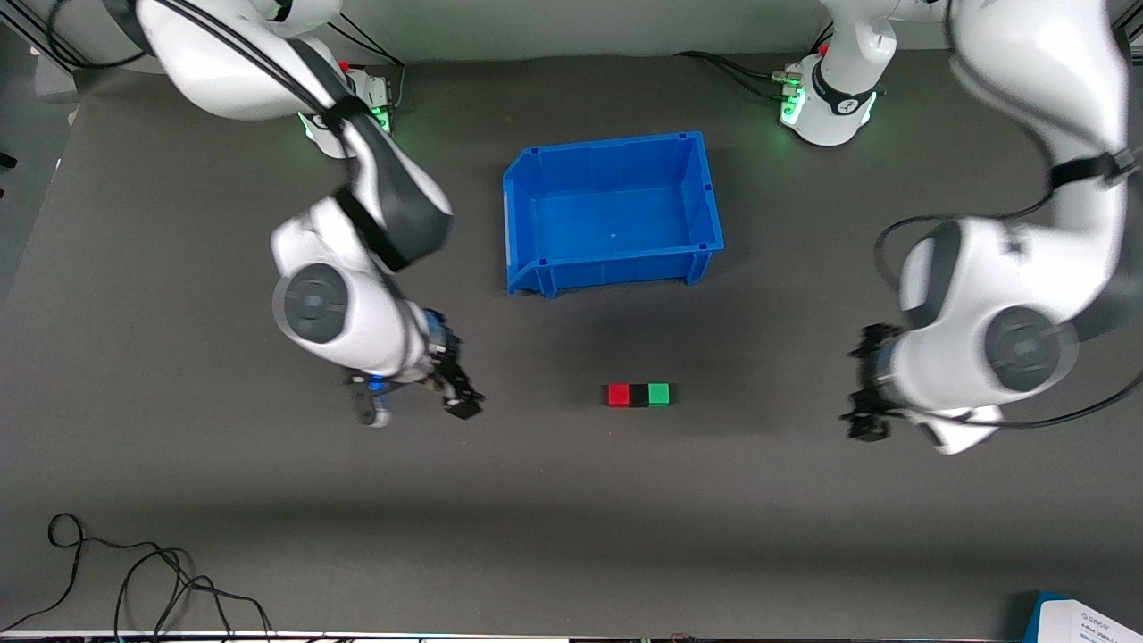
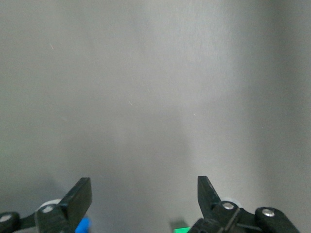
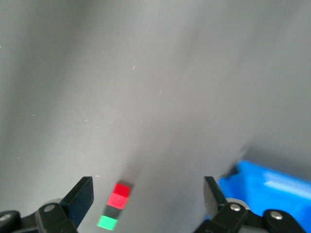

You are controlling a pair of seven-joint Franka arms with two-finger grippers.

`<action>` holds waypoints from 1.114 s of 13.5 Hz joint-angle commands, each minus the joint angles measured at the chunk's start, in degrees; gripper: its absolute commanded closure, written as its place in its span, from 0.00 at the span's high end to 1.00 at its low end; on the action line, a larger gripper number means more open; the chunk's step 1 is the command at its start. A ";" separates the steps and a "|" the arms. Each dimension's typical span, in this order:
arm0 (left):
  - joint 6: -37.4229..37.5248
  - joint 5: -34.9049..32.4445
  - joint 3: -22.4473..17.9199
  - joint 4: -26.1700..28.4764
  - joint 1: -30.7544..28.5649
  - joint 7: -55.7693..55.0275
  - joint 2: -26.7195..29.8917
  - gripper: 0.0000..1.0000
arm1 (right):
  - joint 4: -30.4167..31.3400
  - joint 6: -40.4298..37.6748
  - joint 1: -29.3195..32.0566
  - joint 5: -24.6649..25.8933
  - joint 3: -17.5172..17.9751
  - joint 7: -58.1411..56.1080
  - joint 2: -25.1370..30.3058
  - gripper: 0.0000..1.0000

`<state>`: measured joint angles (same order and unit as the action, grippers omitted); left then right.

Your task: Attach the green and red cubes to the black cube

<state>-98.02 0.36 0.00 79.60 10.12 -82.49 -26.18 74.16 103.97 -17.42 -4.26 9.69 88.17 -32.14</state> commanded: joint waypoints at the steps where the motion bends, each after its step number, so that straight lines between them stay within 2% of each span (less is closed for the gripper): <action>1: 6.41 -0.71 0.35 1.26 -3.69 12.66 6.30 0.98 | 3.27 -6.65 3.60 -0.14 0.15 -13.05 6.72 1.00; 2: 9.22 -0.71 0.35 1.26 -4.93 17.23 7.97 1.00 | 4.66 -8.68 5.01 -0.14 -0.37 -21.38 8.92 1.00; 3: 11.43 -0.71 0.26 1.18 -5.64 21.02 9.56 1.00 | 6.67 -10.18 5.37 -0.14 -2.55 -28.59 11.90 1.00; 5: 13.37 -0.54 0.44 0.57 -7.65 27.18 12.11 1.00 | 11.24 -10.90 5.37 -0.14 -7.48 -33.23 17.61 1.00; 7: 18.01 0.34 0.44 -4.24 -9.15 31.59 12.39 1.00 | 15.20 -10.90 5.11 -0.14 -10.47 -35.33 22.71 1.00; 8: 20.65 0.51 0.44 -6.45 -9.42 32.30 12.21 1.00 | 16.44 -10.99 5.20 -0.14 -11.09 -37.17 24.22 1.00; 10: 20.77 0.25 0.61 -7.70 -9.86 34.40 12.12 1.00 | 18.46 -10.99 5.55 -0.05 -12.67 -42.18 26.68 1.00; 12: 20.94 0.78 0.97 -7.88 -9.51 44.21 12.73 1.00 | 19.17 -10.90 5.72 0.21 -14.61 -49.81 28.79 1.00; 15: 20.24 0.87 0.88 -7.88 -9.42 60.63 12.74 1.00 | 19.17 -10.99 9.94 0.74 -14.44 -64.30 31.34 1.00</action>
<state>-78.37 0.94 0.90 72.87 0.78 -31.96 -13.38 90.92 92.14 -9.39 -4.19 -4.91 32.63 -4.11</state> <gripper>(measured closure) 0.000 0.000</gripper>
